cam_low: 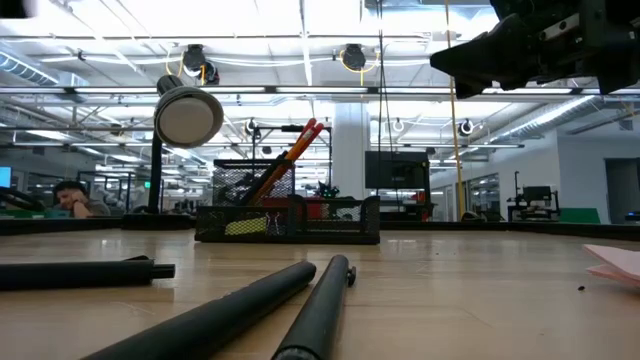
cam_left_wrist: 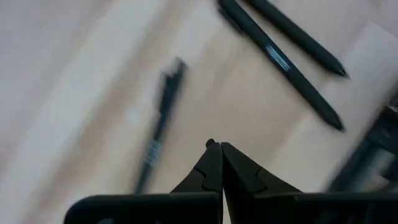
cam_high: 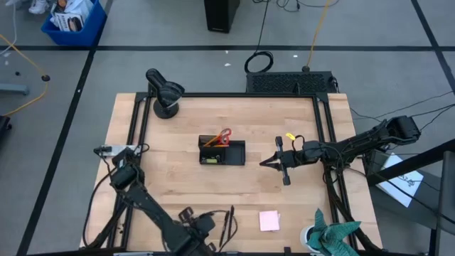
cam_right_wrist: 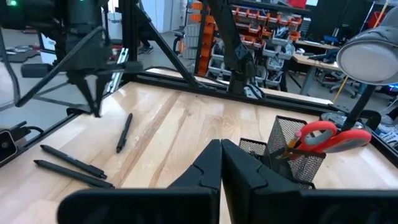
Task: Pick and place office supplies into organizer
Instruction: Put the black pen into the black desk organizer
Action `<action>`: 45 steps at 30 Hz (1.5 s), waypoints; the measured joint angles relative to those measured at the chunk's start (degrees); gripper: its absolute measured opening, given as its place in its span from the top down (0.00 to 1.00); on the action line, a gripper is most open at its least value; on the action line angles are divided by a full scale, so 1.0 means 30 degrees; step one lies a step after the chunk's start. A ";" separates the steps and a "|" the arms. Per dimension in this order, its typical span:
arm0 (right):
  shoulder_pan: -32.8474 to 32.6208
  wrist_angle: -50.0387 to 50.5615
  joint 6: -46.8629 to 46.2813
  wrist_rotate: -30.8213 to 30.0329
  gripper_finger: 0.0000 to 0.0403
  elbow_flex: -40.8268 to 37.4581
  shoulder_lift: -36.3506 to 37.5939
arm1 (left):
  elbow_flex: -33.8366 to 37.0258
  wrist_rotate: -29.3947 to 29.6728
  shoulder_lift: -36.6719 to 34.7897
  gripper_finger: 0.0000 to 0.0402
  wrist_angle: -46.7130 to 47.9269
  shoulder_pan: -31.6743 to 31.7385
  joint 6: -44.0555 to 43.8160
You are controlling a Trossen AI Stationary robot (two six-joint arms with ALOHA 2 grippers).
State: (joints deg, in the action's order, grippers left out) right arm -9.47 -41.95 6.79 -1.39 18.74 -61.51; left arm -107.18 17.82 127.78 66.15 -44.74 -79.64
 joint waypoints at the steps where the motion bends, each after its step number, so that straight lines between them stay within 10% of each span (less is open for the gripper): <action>1: 0.0000 0.0026 0.0020 0.0000 0.99 0.0000 -0.0003 | -0.0019 0.0000 -0.0065 1.00 0.0291 0.0208 0.0622; 8: 0.0000 0.0124 0.0273 0.0000 0.95 0.0000 -0.0003 | 0.0225 -0.0388 -0.0077 0.94 0.0416 0.1477 0.4317; 25: 0.0000 0.0204 0.0557 -0.0007 0.87 0.0000 -0.0004 | 0.0803 -0.2468 -0.0113 0.35 0.0525 0.2778 0.6986; 45: 0.0000 0.0489 0.1479 -0.0073 0.86 -0.0007 -0.0004 | 0.6363 -0.5712 -0.0514 0.49 -0.5326 0.3806 0.8110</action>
State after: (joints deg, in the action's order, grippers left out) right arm -9.47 -40.49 11.22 -1.61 18.72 -61.52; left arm -88.09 0.69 126.23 50.17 -33.32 -55.31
